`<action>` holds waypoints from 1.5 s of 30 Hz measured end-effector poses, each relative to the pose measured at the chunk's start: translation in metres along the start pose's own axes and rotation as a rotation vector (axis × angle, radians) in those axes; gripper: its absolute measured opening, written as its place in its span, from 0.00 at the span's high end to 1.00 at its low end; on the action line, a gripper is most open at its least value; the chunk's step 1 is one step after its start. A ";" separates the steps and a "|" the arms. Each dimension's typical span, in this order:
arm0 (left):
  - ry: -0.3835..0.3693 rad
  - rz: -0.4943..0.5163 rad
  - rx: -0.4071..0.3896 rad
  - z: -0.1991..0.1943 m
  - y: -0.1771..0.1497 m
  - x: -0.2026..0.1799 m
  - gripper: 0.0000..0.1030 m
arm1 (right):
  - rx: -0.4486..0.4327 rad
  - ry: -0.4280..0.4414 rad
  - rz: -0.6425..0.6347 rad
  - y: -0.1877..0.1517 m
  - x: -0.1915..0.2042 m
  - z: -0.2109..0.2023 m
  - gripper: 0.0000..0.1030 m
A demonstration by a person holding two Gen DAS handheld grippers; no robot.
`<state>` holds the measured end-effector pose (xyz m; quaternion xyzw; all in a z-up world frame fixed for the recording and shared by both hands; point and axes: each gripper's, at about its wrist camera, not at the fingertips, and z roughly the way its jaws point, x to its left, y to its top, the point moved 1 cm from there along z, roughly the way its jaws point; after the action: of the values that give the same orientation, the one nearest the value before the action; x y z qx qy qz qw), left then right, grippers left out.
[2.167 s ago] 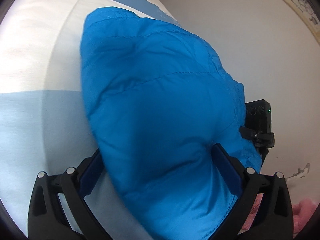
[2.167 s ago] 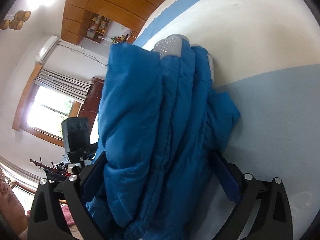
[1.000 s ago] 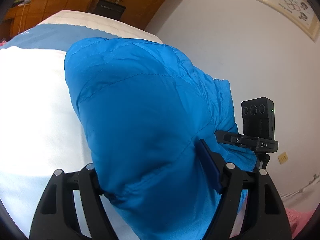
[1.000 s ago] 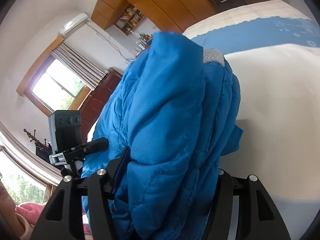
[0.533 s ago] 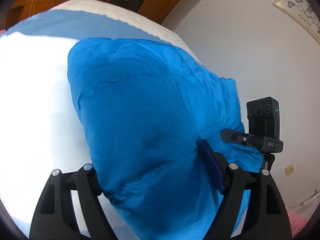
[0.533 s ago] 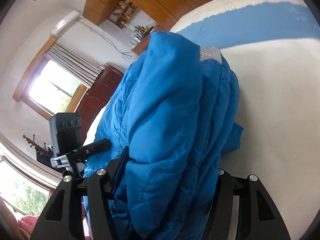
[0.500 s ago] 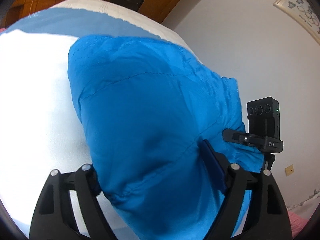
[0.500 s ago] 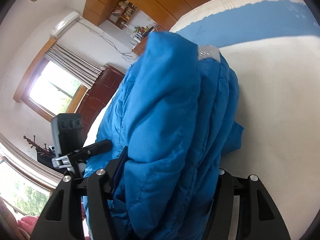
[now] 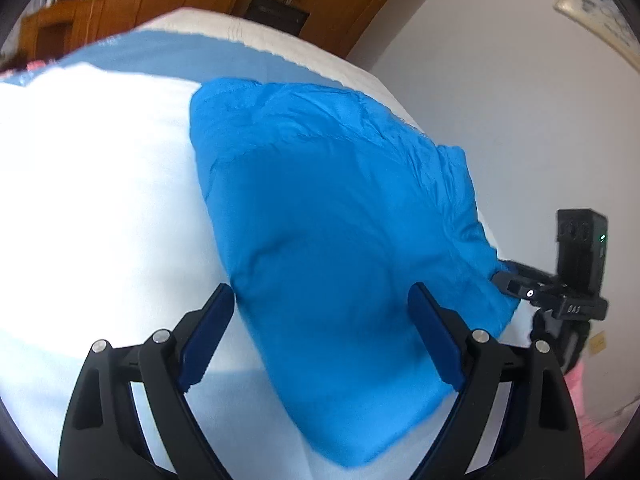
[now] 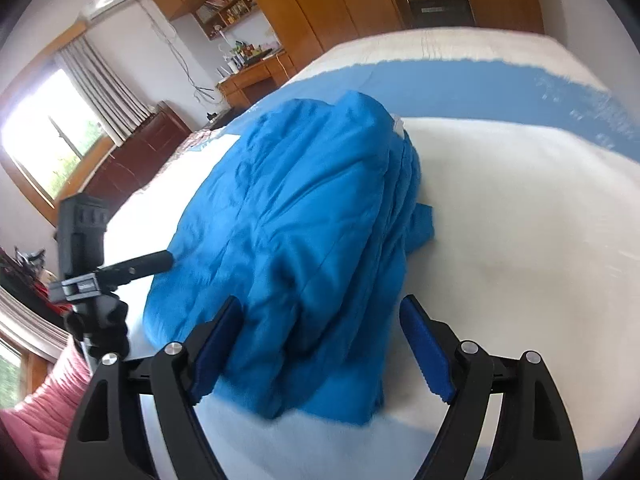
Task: Fold large clothes
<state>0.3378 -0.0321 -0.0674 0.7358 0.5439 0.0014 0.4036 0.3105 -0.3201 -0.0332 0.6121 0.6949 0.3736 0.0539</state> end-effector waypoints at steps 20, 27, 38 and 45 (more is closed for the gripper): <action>0.177 0.055 0.009 0.003 -0.013 -0.020 0.12 | -0.027 -0.076 0.099 -0.041 -0.011 -0.005 0.15; 0.298 0.103 -0.059 -0.031 -0.035 -0.052 0.07 | -0.033 -0.140 0.042 -0.057 0.032 -0.025 0.04; 0.392 0.104 -0.119 -0.076 -0.066 -0.080 0.06 | -0.078 -0.263 -0.008 -0.084 0.085 -0.061 0.04; 0.418 0.134 -0.137 -0.098 -0.080 -0.091 0.06 | -0.083 -0.275 -0.002 -0.095 0.092 -0.078 0.04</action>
<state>0.1932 -0.0406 -0.0094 0.7247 0.5643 0.2176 0.3302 0.1700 -0.2706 0.0021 0.6542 0.6655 0.3145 0.1740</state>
